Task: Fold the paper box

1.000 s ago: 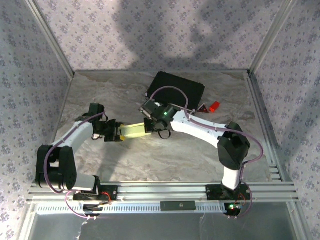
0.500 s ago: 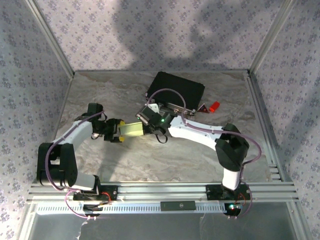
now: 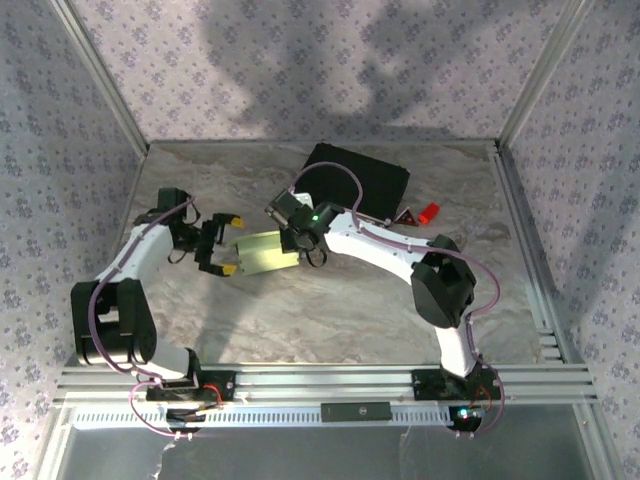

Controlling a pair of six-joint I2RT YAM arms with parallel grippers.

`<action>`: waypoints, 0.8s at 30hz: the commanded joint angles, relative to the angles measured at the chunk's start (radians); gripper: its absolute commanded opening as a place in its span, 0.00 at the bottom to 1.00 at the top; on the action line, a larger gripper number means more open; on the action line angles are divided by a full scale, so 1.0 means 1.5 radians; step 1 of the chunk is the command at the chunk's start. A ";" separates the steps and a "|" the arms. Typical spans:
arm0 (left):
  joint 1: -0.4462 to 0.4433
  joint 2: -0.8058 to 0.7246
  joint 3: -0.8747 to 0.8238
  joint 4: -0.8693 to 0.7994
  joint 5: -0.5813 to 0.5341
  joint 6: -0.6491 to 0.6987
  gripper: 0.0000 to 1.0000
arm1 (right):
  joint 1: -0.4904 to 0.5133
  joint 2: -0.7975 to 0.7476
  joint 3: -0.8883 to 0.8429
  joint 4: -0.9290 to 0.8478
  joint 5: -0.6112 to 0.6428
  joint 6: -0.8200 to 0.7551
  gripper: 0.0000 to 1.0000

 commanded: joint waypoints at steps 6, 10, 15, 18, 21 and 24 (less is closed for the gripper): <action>0.009 -0.176 0.083 -0.188 -0.280 0.223 0.81 | -0.005 0.023 0.014 -0.057 -0.028 -0.021 0.00; -0.008 -0.254 0.060 -0.225 -0.331 0.345 0.44 | -0.008 0.023 0.016 -0.057 -0.035 -0.022 0.00; -0.117 -0.224 0.059 -0.272 -0.449 0.418 0.48 | -0.013 0.034 0.036 -0.068 -0.041 -0.048 0.00; -0.165 -0.175 0.085 -0.264 -0.501 0.462 0.49 | -0.013 0.035 0.035 -0.066 -0.047 -0.052 0.00; -0.237 -0.100 0.140 -0.277 -0.610 0.502 0.51 | -0.014 0.037 0.038 -0.068 -0.050 -0.054 0.00; -0.260 -0.050 0.171 -0.276 -0.651 0.519 0.50 | -0.014 0.043 0.044 -0.071 -0.053 -0.056 0.00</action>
